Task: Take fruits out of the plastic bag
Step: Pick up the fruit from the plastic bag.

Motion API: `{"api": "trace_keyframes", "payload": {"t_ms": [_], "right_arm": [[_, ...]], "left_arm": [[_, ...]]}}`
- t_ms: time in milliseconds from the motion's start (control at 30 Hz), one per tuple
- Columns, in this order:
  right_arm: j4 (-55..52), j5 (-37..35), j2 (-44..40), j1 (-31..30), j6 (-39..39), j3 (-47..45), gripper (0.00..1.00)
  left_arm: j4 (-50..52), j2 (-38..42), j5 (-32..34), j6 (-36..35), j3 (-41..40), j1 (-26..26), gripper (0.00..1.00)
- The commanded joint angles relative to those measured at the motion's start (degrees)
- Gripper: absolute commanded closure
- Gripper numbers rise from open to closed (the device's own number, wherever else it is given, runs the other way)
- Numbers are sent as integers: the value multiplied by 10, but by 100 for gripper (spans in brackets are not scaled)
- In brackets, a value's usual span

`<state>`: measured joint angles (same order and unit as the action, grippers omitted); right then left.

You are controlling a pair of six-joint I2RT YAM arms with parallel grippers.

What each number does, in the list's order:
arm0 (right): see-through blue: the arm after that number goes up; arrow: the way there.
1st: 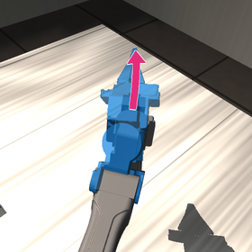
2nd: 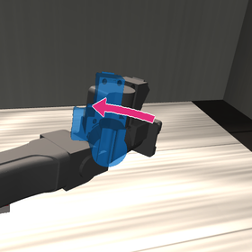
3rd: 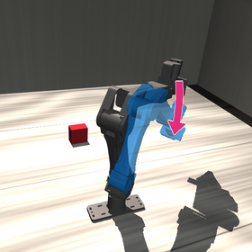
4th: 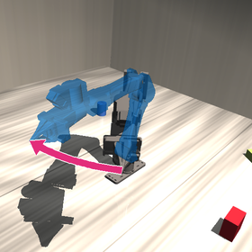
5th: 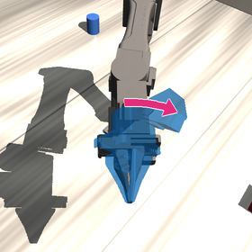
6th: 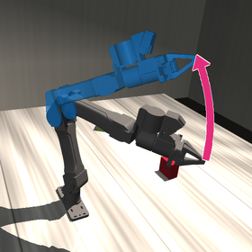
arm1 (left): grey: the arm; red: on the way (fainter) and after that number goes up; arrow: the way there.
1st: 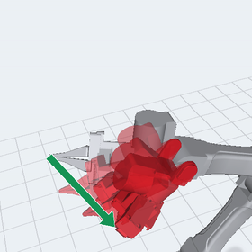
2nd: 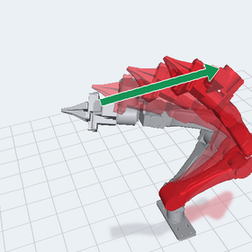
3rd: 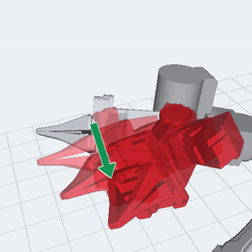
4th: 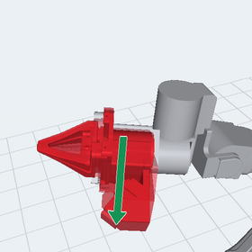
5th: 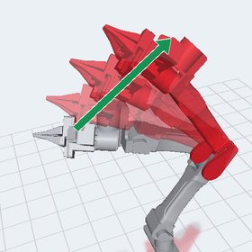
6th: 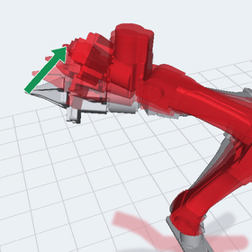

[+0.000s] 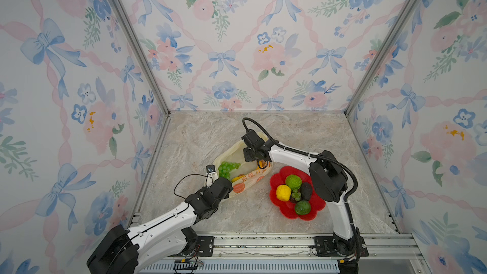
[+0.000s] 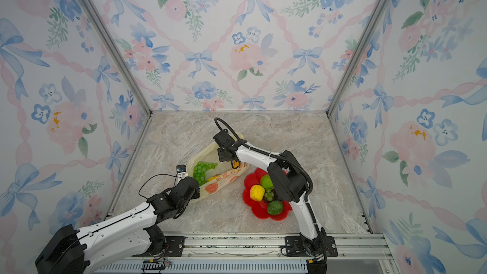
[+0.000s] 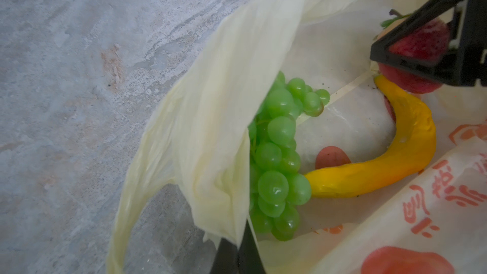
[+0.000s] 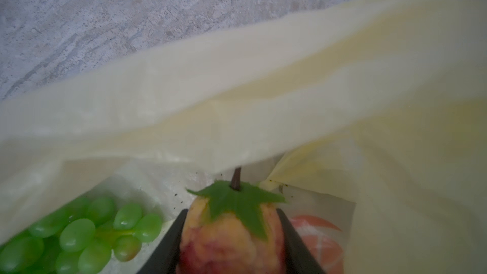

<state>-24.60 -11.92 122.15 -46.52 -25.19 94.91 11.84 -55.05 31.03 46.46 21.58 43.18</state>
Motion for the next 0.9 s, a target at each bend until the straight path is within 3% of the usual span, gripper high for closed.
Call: {"api": "trace_keyframes", "payload": {"t_ms": [0, 600, 867], "right_arm": [[7, 7, -39, -9, 8, -24, 54], [6, 19, -151, -38, 10, -126, 53], [4, 2, -247, -57, 11, -208, 53]], "left_arm": [[-11, -2, -1, -20, 15, -9, 100], [-29, -21, -20, -57, 26, -39, 100], [-39, -29, -33, -66, 23, -47, 100]]}}
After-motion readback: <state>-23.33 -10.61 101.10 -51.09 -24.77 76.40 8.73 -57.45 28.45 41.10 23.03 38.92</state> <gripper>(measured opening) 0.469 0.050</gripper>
